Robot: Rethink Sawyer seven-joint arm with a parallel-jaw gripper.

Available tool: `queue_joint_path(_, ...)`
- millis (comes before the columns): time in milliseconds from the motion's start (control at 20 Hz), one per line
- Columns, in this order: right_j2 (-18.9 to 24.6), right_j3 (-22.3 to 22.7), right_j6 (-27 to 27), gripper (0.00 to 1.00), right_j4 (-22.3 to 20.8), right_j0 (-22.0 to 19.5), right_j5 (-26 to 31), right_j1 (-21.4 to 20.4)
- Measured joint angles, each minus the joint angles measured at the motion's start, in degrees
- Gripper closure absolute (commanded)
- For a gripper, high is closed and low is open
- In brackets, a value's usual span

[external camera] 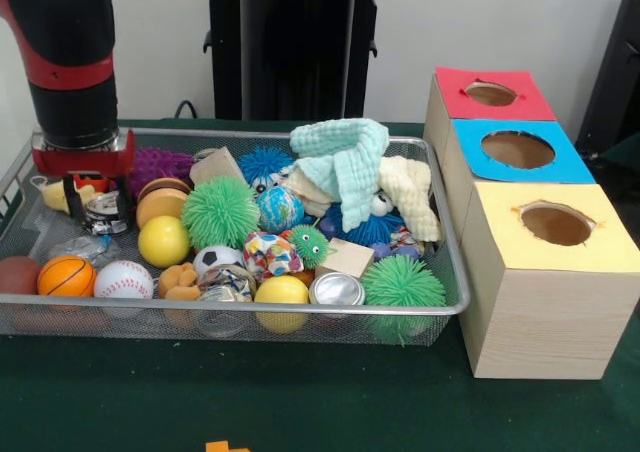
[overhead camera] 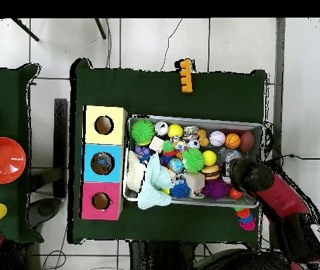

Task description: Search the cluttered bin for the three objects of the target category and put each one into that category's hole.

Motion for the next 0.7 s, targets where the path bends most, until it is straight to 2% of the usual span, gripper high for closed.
queue_joint_path(400, -0.49, 0.03, 0.0, 0.0, 0.0, -0.17, 3.27, -4.28)
queue_joint_path(700, -1.32, 0.47, 0.0, 0.0, -0.01, -0.26, 3.27, -4.86)
